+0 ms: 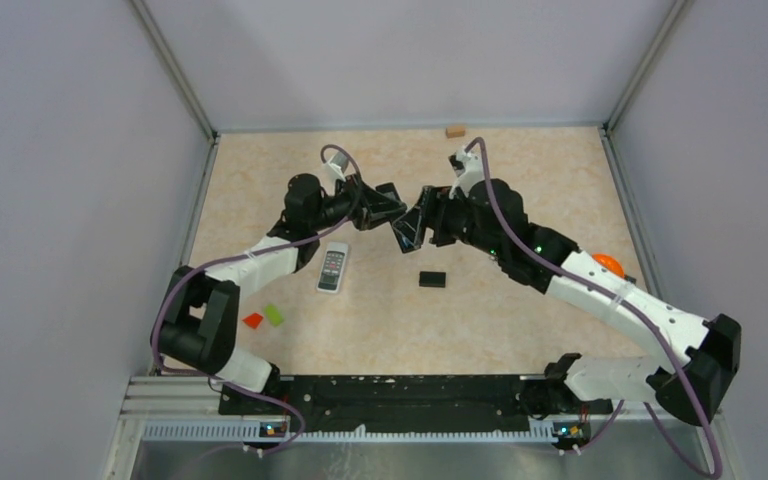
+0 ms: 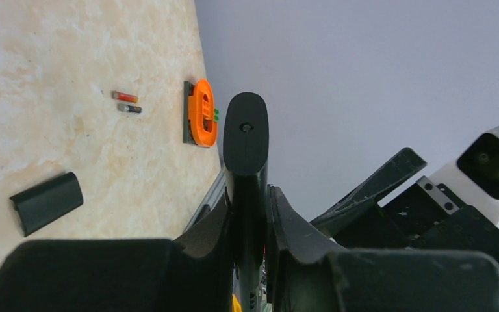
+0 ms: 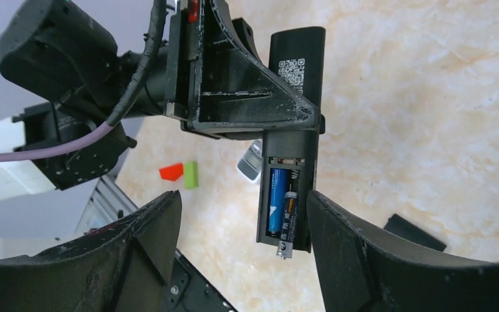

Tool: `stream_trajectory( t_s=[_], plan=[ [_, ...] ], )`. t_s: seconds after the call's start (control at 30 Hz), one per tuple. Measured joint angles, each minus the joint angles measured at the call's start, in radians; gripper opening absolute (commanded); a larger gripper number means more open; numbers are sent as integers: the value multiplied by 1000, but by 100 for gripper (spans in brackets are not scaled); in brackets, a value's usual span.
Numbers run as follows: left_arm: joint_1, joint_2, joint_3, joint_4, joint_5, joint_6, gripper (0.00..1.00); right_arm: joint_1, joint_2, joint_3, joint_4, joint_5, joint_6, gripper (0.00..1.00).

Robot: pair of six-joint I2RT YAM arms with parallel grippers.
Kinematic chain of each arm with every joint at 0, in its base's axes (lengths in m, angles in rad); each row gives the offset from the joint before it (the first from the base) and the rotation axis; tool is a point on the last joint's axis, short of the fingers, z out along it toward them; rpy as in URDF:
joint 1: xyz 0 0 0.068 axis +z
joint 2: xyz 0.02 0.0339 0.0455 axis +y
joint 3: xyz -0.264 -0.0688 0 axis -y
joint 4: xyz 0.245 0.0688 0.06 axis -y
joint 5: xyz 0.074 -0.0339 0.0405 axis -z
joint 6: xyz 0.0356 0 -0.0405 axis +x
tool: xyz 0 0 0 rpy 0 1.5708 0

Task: Load the batteries into the remote control
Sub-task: Load the battery into the remote control.

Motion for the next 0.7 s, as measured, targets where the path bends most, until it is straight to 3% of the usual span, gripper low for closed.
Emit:
stream_trajectory(
  t_s=[0.2,0.47,0.7],
  plan=[
    [0,-40,0,13,-5,-89,0,0,-125,-142,133,46,91,63],
    [0,-54,-1,67,-28,-263,0,0,-259,-333,340,71,254,71],
    [0,-53,-22,145,-35,-430,0,0,-304,-401,477,71,357,71]
  ],
)
